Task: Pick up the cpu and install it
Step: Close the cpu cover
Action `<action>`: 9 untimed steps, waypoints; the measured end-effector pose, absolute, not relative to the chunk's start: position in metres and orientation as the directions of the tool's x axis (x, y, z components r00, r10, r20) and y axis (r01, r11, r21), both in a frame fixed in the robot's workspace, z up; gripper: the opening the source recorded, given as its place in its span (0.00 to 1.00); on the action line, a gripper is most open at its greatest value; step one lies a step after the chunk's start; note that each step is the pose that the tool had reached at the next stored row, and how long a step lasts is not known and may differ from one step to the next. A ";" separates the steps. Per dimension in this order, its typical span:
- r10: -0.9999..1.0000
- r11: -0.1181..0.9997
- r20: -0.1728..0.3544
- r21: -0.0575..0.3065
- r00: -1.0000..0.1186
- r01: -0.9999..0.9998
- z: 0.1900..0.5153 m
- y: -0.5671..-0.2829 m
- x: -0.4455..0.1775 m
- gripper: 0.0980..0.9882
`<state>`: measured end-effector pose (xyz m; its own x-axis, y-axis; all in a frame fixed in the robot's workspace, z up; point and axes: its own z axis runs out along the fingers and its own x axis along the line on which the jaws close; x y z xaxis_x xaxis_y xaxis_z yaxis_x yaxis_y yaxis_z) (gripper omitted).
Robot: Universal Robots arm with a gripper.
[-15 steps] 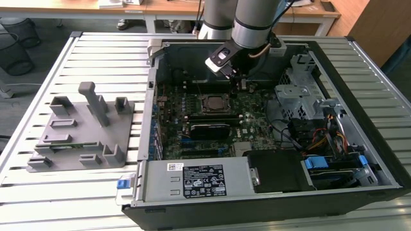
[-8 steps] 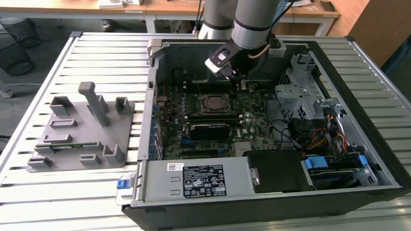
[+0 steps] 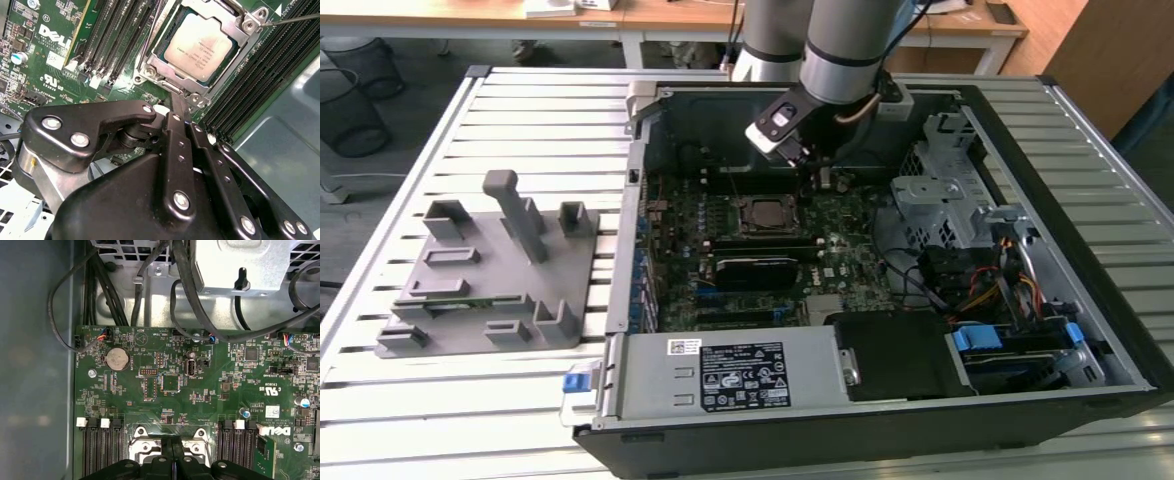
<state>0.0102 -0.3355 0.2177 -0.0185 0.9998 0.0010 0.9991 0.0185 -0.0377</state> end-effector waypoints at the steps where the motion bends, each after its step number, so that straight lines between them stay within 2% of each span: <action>1: 1.000 0.019 0.001 -0.038 -0.019 0.999 0.217 -0.335 0.010 0.01; 9: 1.000 0.019 0.001 -0.038 -0.019 0.999 0.215 -0.335 0.010 0.01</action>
<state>0.0098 -0.3355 0.2151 -0.0185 0.9998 0.0010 0.9991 0.0186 -0.0376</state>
